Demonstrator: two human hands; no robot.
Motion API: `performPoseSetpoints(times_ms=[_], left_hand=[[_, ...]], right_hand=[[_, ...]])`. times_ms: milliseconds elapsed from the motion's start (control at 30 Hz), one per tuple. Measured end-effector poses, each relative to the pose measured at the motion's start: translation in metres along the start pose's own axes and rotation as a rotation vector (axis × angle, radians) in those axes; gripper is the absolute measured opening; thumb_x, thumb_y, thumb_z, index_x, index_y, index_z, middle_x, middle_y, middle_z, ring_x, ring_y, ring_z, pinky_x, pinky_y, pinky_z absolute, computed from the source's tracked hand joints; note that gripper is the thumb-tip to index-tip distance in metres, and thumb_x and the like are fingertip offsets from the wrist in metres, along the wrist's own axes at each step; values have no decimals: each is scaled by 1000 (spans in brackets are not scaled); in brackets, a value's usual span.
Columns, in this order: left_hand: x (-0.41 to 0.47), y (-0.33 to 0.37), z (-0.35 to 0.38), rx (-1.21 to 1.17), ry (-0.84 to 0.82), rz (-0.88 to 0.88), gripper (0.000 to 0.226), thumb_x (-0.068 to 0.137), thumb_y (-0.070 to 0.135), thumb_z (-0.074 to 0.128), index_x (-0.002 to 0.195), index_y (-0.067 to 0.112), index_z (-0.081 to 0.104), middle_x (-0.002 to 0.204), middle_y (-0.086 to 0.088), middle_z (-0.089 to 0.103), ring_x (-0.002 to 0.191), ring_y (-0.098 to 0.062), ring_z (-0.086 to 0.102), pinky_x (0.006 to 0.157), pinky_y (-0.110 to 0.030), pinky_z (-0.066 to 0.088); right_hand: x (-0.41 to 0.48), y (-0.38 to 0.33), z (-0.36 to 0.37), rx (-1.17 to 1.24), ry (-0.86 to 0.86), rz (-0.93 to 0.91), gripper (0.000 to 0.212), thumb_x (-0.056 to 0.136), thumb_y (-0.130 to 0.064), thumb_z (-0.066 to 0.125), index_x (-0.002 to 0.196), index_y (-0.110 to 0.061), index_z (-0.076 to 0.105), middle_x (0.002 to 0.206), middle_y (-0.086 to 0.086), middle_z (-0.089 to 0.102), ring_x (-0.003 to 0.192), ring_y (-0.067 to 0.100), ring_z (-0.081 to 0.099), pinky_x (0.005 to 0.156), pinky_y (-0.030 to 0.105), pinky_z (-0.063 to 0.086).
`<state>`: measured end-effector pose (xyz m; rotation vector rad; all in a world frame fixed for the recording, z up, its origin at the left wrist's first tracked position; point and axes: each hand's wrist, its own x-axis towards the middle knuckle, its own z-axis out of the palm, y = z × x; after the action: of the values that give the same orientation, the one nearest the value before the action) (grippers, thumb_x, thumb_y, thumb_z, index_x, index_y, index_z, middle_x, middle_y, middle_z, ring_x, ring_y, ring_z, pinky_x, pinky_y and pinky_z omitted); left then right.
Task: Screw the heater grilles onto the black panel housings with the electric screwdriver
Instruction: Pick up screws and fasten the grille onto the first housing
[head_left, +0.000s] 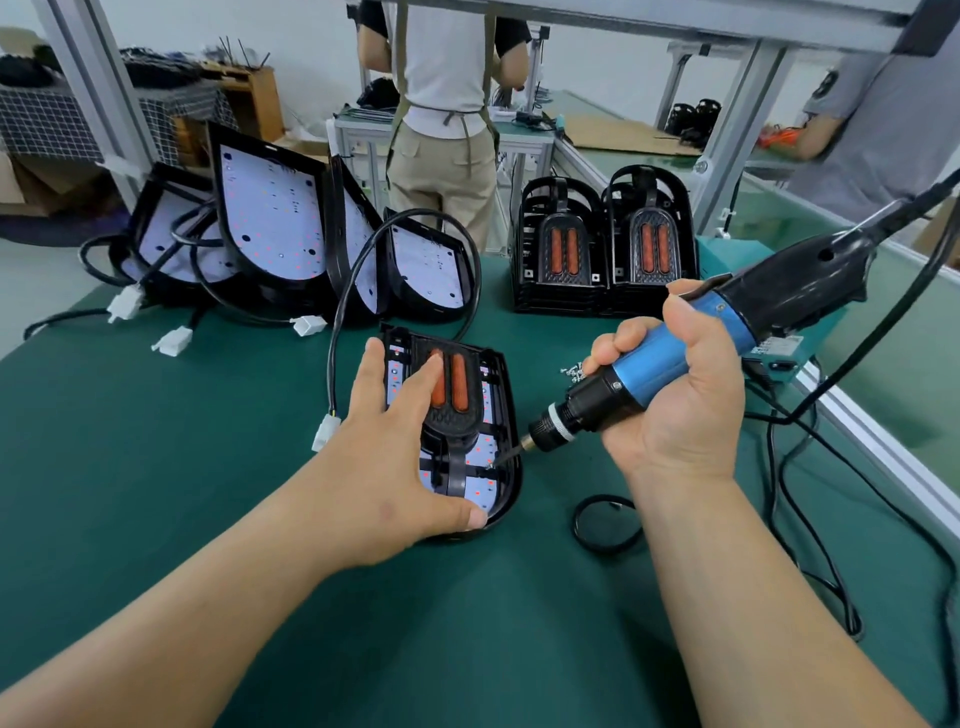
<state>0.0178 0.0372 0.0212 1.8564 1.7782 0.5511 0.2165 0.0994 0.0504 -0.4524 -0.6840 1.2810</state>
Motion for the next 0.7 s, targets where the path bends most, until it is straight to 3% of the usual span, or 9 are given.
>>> performPoseSetpoints(times_ms=[133,333,533,700], left_hand=[[0,1,-1,4,-6,-7,133,60,54,85,152,49,-11,153,17,-41,153,-16,8,112,-28,24],[2,3,-1,21,-26,-26,130,62,55,84,151,50,-11,151,18,-42,151,-22,18,99,-24,29],[2,7,-1,34,-38,-45,129,65,53,84,152,48,-12,151,14,-45,150,-22,21,91,-21,26],[1,9,-2,23,-45,-45,128,67,52,84,152,47,-11,151,13,-45,150,-24,19,90,-22,27]], right_hand=[[-1,2,4,-17,-26,1,14,76,-16,59,88,-19,54,59,5,48,53,21,45,54,28,44],[-9,2,21,-175,-158,-106,21,74,-12,65,92,-17,54,56,7,49,48,23,49,55,32,45],[-31,9,31,-355,-373,-297,26,74,-17,65,87,-40,63,55,-2,59,51,23,54,62,36,48],[-34,10,31,-357,-366,-334,28,76,-15,63,87,-41,63,55,-2,58,52,24,55,63,35,49]])
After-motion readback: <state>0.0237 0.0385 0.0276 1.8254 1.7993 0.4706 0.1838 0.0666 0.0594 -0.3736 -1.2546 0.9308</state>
